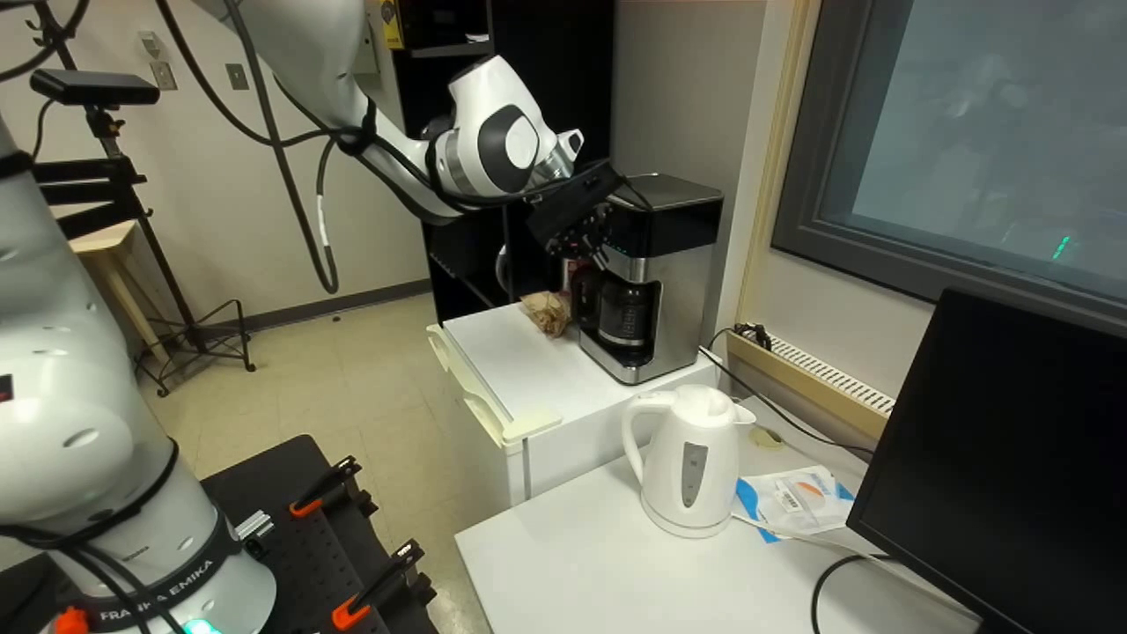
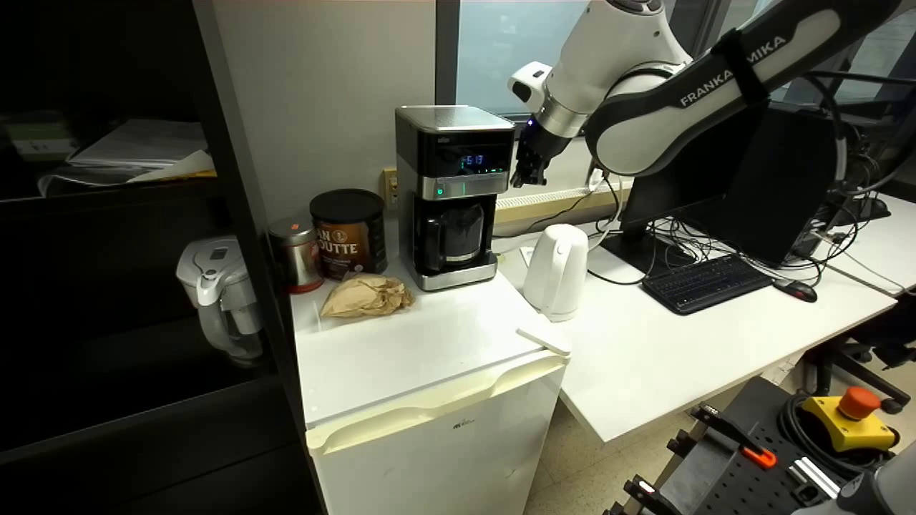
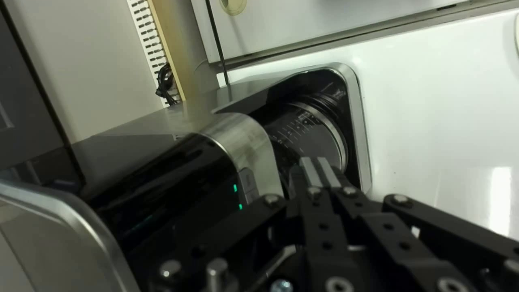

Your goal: Press a button on the coffeemaker

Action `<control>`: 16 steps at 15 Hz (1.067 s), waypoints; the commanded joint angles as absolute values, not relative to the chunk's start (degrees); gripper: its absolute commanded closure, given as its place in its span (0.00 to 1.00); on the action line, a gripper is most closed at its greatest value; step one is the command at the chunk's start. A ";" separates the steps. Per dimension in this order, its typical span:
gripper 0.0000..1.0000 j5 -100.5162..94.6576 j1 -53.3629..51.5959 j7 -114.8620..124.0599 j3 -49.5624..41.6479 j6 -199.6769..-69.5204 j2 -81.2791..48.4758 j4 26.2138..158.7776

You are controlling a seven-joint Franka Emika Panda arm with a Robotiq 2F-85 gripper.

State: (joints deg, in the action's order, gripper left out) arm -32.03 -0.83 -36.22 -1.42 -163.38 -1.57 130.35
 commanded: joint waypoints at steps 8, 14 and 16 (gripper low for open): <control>1.00 -37.80 -0.33 -34.56 -2.55 -172.14 -6.90 126.66; 1.00 -36.45 0.39 -35.70 -1.67 -172.17 -10.01 123.82; 1.00 -36.73 0.29 -35.57 -1.67 -172.12 -10.75 123.09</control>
State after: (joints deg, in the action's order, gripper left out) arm -36.17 -0.07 -35.61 -1.99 -170.84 -8.33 125.85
